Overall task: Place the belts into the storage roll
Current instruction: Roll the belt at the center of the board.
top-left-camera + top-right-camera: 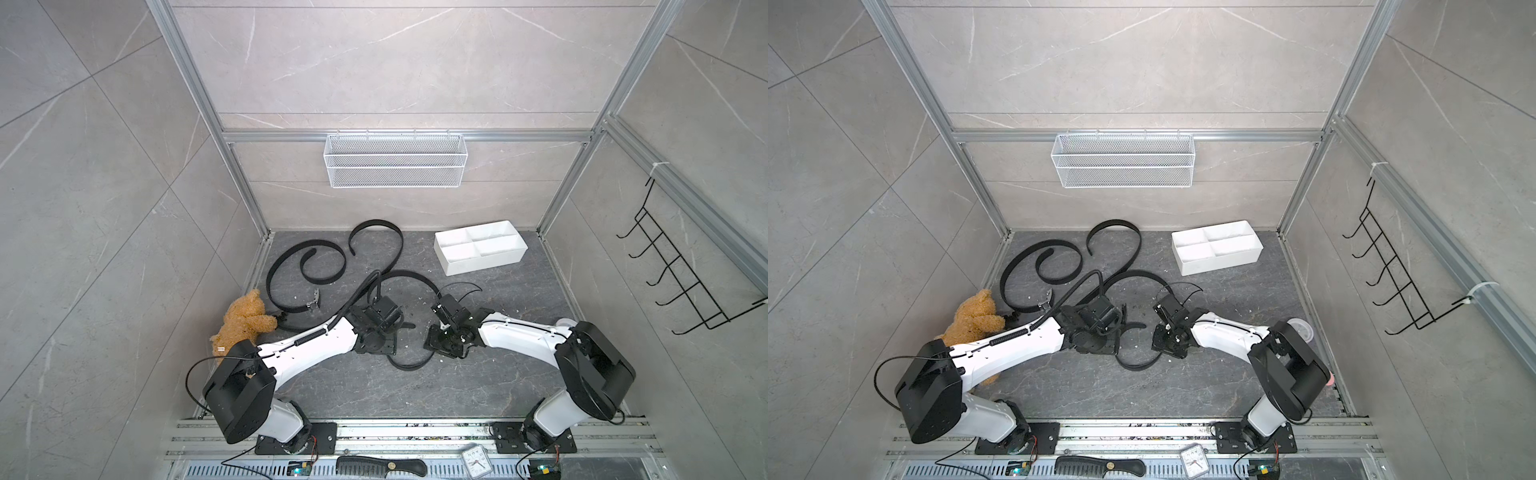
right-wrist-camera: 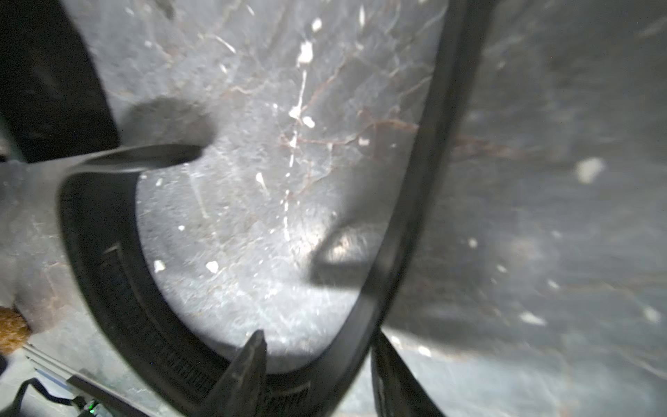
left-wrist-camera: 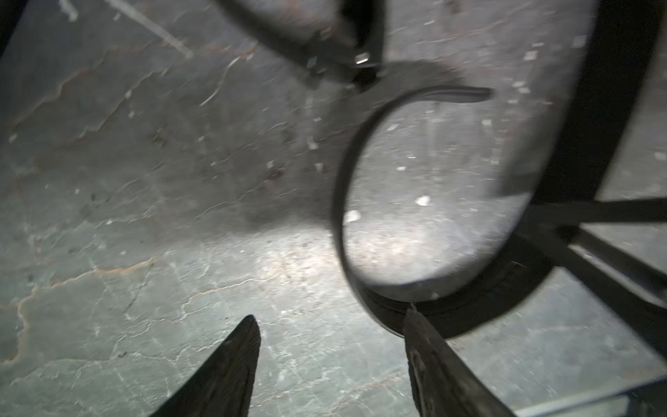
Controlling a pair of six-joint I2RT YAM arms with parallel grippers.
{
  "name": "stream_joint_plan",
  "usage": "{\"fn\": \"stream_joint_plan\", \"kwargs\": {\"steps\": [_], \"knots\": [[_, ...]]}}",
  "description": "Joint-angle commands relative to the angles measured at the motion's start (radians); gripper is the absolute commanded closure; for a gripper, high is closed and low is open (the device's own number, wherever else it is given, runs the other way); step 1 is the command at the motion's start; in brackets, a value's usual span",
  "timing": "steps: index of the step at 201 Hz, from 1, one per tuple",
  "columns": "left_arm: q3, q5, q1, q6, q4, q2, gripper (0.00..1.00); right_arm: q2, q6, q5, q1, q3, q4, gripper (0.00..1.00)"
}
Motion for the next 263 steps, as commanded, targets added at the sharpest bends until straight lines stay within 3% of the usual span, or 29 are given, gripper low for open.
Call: {"fn": "stream_joint_plan", "kwargs": {"steps": [1,27,60,82,117,137,160,199,263], "knots": [[0.019,-0.028,0.064,0.024,-0.004,-0.046,0.33,-0.070,-0.063,0.059,0.004,0.076,-0.146,0.48],[0.150,0.003,0.187,0.167,-0.040,0.042,0.33,-0.096,-0.099,0.078,0.015,0.134,-0.204,0.46],[0.252,-0.045,0.210,0.216,-0.063,0.123,0.34,0.015,-0.193,0.135,0.049,0.295,-0.243,0.44],[0.238,-0.050,0.244,0.205,-0.030,0.118,0.34,0.139,-0.419,0.229,0.084,0.443,-0.281,0.44],[0.224,-0.007,0.312,0.180,-0.009,0.140,0.35,0.197,-0.793,0.240,0.090,0.407,-0.120,0.47],[0.237,0.008,0.314,0.184,-0.010,0.159,0.35,0.226,-0.901,0.233,0.092,0.394,-0.071,0.47],[0.253,0.030,0.314,0.187,-0.006,0.189,0.35,0.244,-0.937,0.223,0.093,0.380,0.022,0.47],[0.261,0.035,0.314,0.192,0.002,0.222,0.35,0.344,-0.973,0.212,0.100,0.480,-0.023,0.49],[0.284,0.043,0.315,0.211,0.017,0.260,0.33,0.397,-0.939,0.202,0.099,0.471,-0.062,0.65]]}}
